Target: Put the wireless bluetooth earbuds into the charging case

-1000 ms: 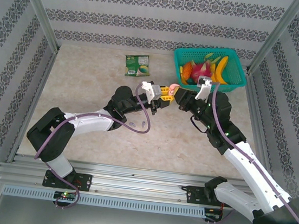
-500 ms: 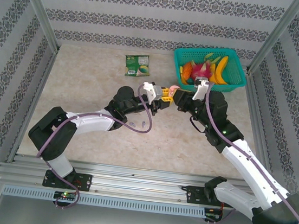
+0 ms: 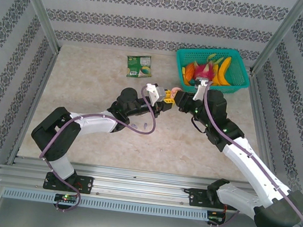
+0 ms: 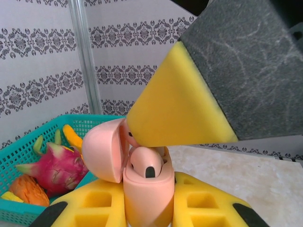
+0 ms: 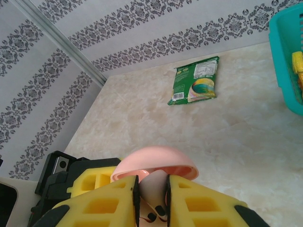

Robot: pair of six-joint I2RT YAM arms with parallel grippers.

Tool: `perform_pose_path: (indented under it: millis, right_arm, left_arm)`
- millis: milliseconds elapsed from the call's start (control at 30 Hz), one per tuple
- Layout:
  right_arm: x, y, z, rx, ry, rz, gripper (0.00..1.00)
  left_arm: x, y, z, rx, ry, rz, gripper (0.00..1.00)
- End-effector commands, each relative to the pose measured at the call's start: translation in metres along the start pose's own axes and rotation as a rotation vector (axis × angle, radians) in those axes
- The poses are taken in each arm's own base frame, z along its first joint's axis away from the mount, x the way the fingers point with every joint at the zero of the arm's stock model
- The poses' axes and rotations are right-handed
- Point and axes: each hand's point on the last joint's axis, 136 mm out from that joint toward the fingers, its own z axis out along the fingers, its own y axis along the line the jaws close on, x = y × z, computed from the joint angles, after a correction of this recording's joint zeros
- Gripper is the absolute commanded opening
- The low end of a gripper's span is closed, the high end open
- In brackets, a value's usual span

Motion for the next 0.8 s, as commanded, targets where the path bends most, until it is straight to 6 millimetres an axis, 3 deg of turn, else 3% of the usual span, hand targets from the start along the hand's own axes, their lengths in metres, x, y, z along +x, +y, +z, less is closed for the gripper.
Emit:
perform_pose_path:
  millis: [0, 167, 767]
  right_arm:
    - [0.023, 0.016, 0.003, -0.056, 0.100, -0.020, 0.26]
    - [0.010, 0.010, 0.000, -0.013, 0.061, 0.009, 0.42]
    - [-0.021, 0.005, -0.006, 0.003, -0.015, 0.078, 0.54]
  left_arm:
    - [-0.028, -0.006, 0.004, 0.018, -0.096, 0.022, 0.00]
    - [-0.026, -0.006, 0.003, 0.015, -0.109, -0.001, 0.00]
    - [-0.020, -0.007, 0.002, 0.022, -0.111, -0.023, 0.00]
